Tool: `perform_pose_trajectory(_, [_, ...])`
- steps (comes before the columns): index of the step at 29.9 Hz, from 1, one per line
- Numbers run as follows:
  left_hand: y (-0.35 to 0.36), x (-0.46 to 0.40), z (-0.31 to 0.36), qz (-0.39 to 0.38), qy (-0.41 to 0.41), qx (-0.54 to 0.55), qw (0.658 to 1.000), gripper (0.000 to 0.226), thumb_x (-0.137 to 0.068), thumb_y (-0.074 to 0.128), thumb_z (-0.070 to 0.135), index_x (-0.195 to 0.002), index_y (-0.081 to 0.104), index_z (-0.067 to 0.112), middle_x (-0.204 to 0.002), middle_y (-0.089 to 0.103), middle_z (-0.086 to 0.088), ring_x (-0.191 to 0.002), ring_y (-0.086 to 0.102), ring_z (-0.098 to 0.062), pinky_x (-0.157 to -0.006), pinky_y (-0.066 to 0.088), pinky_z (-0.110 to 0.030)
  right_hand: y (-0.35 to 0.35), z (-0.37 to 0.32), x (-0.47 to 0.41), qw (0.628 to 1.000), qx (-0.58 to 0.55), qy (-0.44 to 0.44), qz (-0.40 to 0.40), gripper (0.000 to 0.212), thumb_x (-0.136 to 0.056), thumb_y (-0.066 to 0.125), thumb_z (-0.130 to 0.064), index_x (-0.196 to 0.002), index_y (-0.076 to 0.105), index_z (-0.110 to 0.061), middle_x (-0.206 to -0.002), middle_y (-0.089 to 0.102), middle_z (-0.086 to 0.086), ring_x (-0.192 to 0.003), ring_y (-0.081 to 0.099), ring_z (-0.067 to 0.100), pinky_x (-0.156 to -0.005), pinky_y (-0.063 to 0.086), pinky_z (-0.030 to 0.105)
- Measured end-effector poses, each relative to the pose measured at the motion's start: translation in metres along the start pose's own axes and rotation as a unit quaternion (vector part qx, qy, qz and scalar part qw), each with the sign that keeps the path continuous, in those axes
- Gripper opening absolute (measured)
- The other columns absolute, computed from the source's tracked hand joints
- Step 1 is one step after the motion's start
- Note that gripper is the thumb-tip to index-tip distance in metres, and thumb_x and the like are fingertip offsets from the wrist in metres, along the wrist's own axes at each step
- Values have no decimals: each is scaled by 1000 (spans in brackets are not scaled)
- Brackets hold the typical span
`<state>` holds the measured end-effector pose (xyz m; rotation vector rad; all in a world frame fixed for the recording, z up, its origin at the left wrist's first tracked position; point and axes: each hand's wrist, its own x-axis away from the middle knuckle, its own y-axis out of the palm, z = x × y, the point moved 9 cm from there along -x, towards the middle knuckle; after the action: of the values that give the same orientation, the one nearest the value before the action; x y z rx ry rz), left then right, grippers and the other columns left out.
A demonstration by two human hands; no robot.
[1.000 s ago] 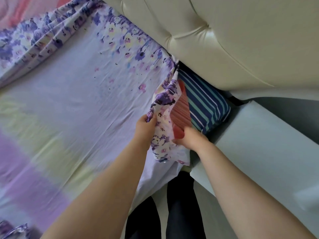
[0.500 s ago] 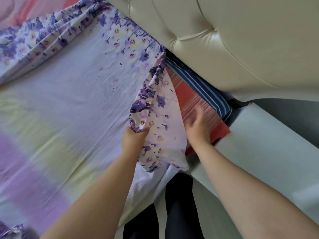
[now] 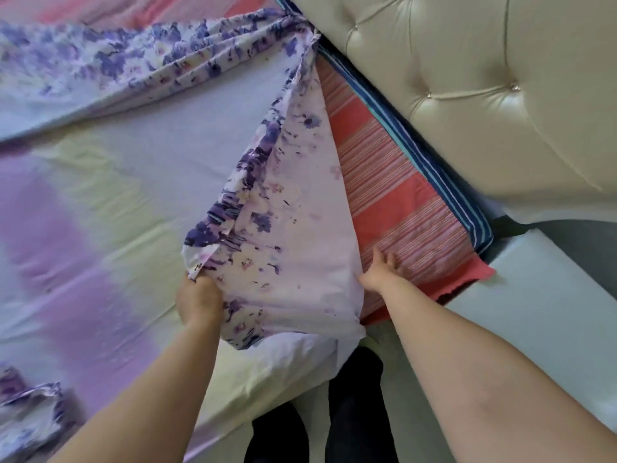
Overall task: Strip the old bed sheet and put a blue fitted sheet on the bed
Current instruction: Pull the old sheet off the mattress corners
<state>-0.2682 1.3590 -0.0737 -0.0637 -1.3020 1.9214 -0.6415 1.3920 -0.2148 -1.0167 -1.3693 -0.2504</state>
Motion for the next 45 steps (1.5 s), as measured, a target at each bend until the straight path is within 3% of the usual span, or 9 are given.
perform_pose_trajectory(9, [-189, -51, -180, 140, -213, 227, 940, 44, -89, 37, 15, -129, 55, 11, -128, 58, -16, -115, 54, -37, -92, 44, -40, 149, -159, 169, 969, 43, -225, 95, 54, -98, 42, -33, -146, 24, -19, -149, 32, 9, -133, 37, 31, -105, 35, 41])
perform_pose_trajectory(14, [-250, -76, -269, -23, -308, 339, 889, 45, -94, 40, 25, -135, 48, 6, -135, 53, -10, -119, 55, -32, -82, 45, -33, 274, -265, 300, 915, 103, -388, -46, 57, -91, 53, -31, -143, 32, -28, -147, 38, 2, -129, 43, 25, -101, 37, 34])
perform_pose_trajectory(18, [-273, -79, -277, -103, -306, 441, 837, 18, -86, 52, 27, -89, 61, 12, -72, 63, -8, -50, 60, -22, -46, 50, -27, 356, -299, 370, 893, 115, -391, -188, 90, -70, 74, -33, -146, 25, -28, -142, 40, 5, -127, 45, 24, -105, 40, 34])
perform_pose_trajectory(22, [-295, -55, -236, -233, -239, 457, 824, 57, -99, 32, 29, -61, 68, 6, -48, 59, -8, -34, 54, -17, -36, 43, -15, 383, -307, 418, 884, -7, -364, -294, 47, -82, 72, -14, -119, 42, -17, -97, 62, 2, -79, 62, 0, -66, 46, 10])
perform_pose_trajectory(28, [-314, -37, -244, -274, -184, 494, 805, 32, -98, 44, 22, -114, 63, 2, -100, 70, -16, -79, 69, -27, -71, 57, -40, 362, -301, 413, 928, -42, -362, -83, 19, -85, 45, -6, -74, 54, -19, -71, 58, -1, -72, 54, 21, -70, 50, 37])
perform_pose_trajectory(35, [-330, -33, -310, -194, -188, 406, 873, 20, -95, 53, 31, -111, 58, 20, -102, 61, 2, -100, 56, -20, -83, 45, -34, 347, -291, 410, 950, -157, -267, -46, 19, -91, 42, -12, -103, 56, -12, -77, 59, 13, -65, 55, 25, -57, 41, 28])
perform_pose_trajectory(40, [-344, -56, -369, -134, -160, 264, 942, 14, -68, 48, 34, -78, 53, 24, -79, 44, -9, -79, 33, -21, -56, 29, -27, 386, -314, 426, 936, -226, -238, -132, 25, -86, 64, -13, -110, 55, -14, -74, 54, 7, -56, 46, 18, -50, 36, 22])
perform_pose_trajectory(42, [-351, -75, -395, -118, -150, 150, 970, 21, -71, 52, 31, -80, 69, 24, -109, 59, -11, -91, 47, -28, -79, 45, -29, 398, -325, 425, 946, -193, -237, -110, 19, -87, 57, -5, -105, 56, -10, -69, 49, 9, -54, 43, 20, -49, 32, 23])
perform_pose_trajectory(45, [-355, -109, -433, -153, -102, -97, 978, 33, -89, 50, 32, -120, 62, 31, -156, 13, -1, -141, 17, -26, -113, 23, -37, 417, -348, 426, 946, -213, -230, -79, 12, -89, 49, -2, -93, 56, -11, -69, 50, 7, -59, 45, 20, -52, 33, 25])
